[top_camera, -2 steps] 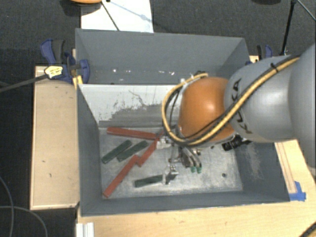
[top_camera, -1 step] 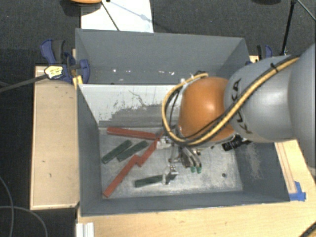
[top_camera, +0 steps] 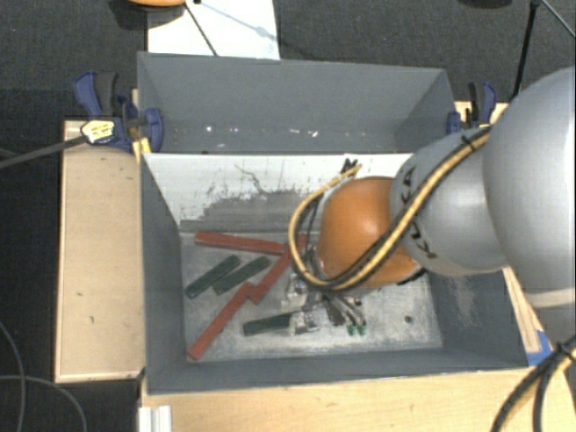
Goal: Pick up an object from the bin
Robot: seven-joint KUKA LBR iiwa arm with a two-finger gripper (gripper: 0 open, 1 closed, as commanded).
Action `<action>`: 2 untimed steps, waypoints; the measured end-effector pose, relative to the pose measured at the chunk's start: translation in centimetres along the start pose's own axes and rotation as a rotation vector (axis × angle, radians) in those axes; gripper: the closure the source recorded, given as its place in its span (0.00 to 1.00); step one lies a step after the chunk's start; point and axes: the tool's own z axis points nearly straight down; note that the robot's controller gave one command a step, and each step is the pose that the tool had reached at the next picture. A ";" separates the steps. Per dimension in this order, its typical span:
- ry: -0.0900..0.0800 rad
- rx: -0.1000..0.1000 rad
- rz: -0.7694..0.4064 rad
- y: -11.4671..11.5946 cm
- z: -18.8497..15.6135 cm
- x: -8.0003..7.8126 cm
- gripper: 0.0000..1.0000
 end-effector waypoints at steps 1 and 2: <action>0.000 0.000 0.002 0.0 0.0 0.0 1.00; 0.009 0.001 -0.041 -2.6 -13.1 0.4 1.00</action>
Offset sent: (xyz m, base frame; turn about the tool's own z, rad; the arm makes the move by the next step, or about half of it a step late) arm -0.0018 -0.0273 0.1309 -0.0441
